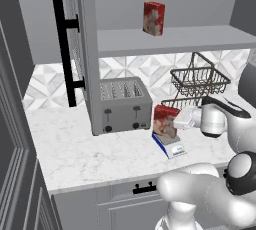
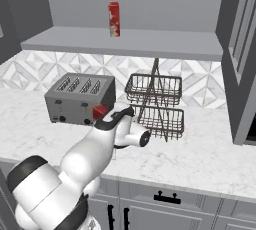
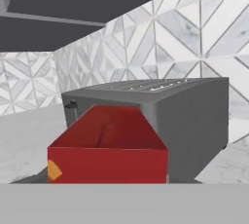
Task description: Pick the cereal and place it on the digital scale for weighing, and close the cabinet.
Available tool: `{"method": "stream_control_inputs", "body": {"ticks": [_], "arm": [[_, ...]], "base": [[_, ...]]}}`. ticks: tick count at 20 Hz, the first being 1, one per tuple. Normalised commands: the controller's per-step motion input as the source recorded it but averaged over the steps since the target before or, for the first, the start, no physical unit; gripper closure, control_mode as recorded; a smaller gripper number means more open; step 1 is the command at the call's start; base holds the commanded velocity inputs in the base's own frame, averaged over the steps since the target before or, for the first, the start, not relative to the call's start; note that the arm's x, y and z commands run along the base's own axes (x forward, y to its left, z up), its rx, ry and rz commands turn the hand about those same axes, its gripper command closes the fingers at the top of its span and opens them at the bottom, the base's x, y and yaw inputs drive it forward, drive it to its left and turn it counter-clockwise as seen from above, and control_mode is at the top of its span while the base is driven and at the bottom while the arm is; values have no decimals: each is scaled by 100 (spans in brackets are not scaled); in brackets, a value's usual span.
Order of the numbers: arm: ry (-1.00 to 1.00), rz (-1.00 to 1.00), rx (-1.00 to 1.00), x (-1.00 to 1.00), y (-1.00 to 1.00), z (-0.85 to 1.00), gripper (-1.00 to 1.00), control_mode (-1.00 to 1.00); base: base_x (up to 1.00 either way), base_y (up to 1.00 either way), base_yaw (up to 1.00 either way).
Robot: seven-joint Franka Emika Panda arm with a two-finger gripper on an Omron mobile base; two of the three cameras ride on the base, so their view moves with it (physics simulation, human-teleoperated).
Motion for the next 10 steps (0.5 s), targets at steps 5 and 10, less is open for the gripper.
{"method": "stream_control_inputs", "body": {"ticks": [5,10], "arm": [[0,-7,0,0,-5,0,100,-100],[0,-8,0,-17,-7,1,100,-100]], "base": [[0,0,0],[0,0,0]]}}
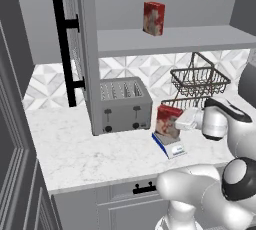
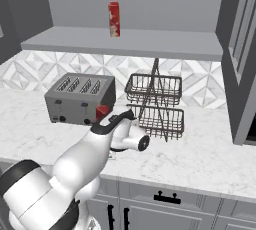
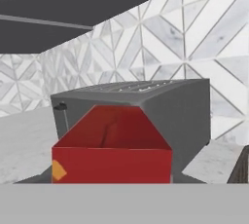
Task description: Pick the cereal and place it on the digital scale for weighing, and close the cabinet.
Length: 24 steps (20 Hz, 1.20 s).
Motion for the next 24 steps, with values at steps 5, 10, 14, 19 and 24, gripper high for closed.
{"method": "stream_control_inputs", "body": {"ticks": [5,10,14,19,24], "arm": [[0,0,0,-23,0,0,100,-100],[-3,0,0,-1,0,0,100,-100],[-13,0,0,6,3,0,-100,-100],[-6,0,0,0,-2,0,-100,-100],[0,0,0,0,0,0,-100,-100]], "base": [[0,0,0],[0,0,0],[0,0,0],[0,0,0],[0,0,0]]}}
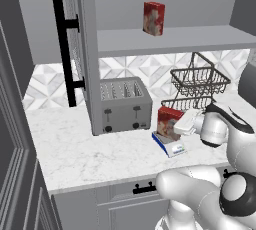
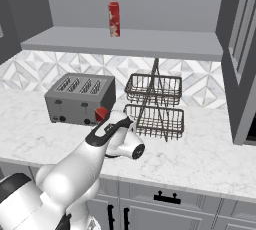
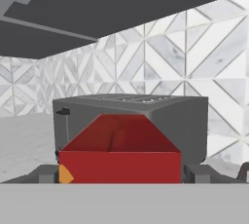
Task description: Pick the cereal and place it on the digital scale for weighing, and close the cabinet.
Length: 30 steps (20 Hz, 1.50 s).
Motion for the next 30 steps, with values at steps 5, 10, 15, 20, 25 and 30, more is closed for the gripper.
{"method": "stream_control_inputs", "body": {"ticks": [5,10,15,20,25,30], "arm": [[0,0,0,-10,-4,8,-100,-100],[-10,0,0,-23,-3,36,-100,-100],[-12,0,0,-19,0,41,-100,-100],[-26,-1,5,-55,-12,56,-100,-100],[-31,-4,35,-92,-59,44,-100,-100],[-54,-3,21,-80,-85,58,-100,-100]], "base": [[0,0,0],[0,0,0],[0,0,0],[0,0,0],[0,0,0],[0,0,0]]}}
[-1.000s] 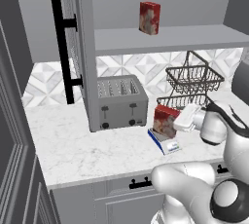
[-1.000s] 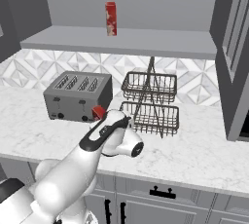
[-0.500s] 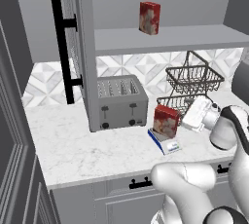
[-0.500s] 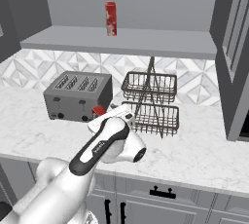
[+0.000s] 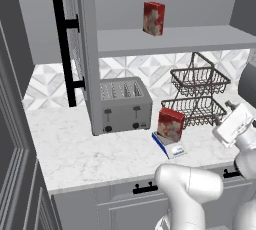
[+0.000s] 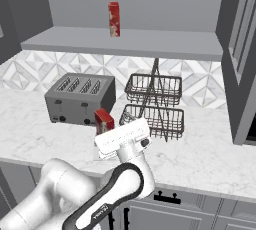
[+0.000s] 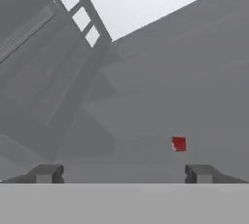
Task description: Pick the cereal and place it on the digital scale for weighing, and close the cabinet.
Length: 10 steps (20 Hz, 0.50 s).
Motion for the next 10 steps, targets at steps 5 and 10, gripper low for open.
{"method": "stream_control_inputs", "body": {"ticks": [5,10], "arm": [[-49,-5,22,-50,-99,48,-100,-100],[-48,1,33,-25,-100,7,-100,-100]], "base": [[0,0,0],[0,0,0]]}}
